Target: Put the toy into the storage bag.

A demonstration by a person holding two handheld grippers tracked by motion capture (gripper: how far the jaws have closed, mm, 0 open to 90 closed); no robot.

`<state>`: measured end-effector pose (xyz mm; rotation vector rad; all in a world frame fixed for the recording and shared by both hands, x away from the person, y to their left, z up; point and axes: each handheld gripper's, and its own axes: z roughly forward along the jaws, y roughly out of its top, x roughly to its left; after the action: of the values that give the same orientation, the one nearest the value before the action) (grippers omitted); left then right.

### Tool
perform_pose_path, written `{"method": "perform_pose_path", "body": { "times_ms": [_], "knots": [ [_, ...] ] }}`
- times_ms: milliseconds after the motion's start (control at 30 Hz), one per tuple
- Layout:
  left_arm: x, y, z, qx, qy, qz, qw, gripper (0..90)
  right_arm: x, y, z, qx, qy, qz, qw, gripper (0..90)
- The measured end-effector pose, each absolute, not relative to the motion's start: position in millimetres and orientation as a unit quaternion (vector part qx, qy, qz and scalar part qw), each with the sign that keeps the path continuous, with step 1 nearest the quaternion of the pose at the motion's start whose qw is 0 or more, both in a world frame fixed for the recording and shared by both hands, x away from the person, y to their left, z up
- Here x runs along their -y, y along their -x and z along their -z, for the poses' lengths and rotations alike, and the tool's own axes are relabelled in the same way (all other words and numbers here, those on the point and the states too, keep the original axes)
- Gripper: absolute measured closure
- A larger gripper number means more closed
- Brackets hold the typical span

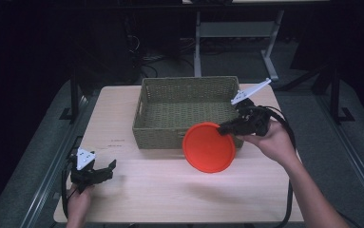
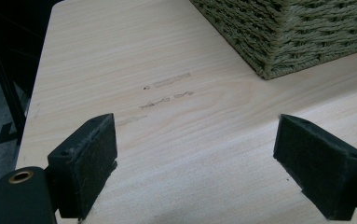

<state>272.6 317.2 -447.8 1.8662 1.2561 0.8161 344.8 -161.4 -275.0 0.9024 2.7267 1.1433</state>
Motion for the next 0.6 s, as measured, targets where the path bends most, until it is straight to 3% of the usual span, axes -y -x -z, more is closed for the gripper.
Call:
{"method": "perform_pose_path", "body": {
  "times_ms": [600],
  "knots": [
    [-320,-274,448,-0.493,-0.721,-0.317,0.370,12.8,161,-374,248,-0.875,-0.308,-0.372,0.036,81.9]
  ]
}}
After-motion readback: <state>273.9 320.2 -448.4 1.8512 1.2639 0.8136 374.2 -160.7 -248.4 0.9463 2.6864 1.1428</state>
